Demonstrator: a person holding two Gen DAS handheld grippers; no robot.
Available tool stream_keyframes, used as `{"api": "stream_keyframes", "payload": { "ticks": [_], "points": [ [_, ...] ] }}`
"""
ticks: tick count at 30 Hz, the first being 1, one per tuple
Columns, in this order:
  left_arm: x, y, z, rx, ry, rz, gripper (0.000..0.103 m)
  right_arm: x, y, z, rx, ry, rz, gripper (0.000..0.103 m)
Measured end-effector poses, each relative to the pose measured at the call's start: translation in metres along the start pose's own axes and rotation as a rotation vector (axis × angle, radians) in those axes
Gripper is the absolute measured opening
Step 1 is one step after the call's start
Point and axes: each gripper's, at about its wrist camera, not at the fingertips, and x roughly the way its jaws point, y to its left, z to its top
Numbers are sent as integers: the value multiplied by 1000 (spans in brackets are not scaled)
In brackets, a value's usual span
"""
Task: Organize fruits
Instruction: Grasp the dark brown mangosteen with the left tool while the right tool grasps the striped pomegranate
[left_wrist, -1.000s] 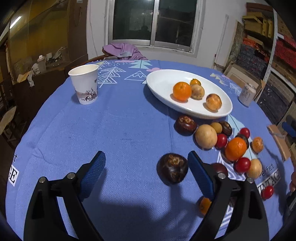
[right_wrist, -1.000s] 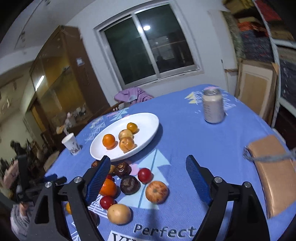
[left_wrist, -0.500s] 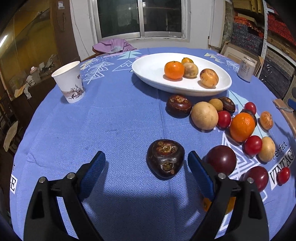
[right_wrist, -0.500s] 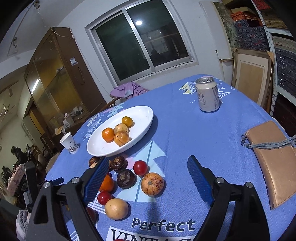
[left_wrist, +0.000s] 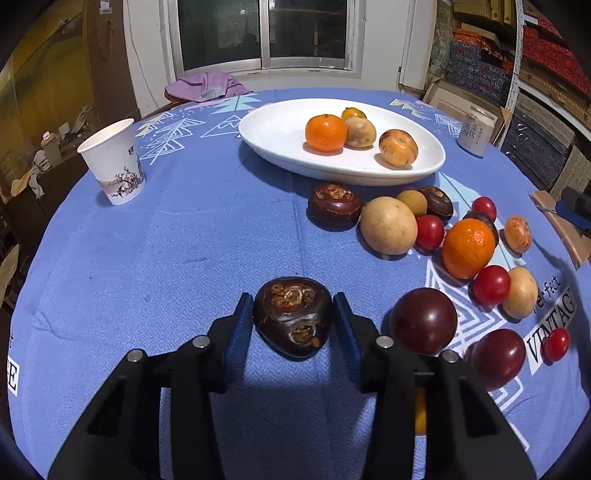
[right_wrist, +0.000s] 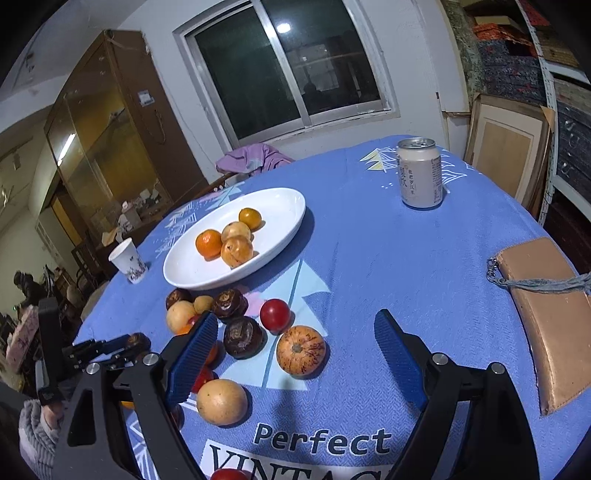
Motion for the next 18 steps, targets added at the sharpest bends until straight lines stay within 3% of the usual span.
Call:
{"api": "stream_keyframes", "payload": {
  "ticks": [5,12,18],
  "points": [
    [-1,9,1,-35,-5,43,44,14,11,-9,-116,53,-90,88],
    [-4,24,2,-97,-9,50,44,27,27,-21,-226,97,-130,86],
    [-5,17,0,-65,-11,49,44,40,28,-24,-242,136,-137,67]
  ]
}}
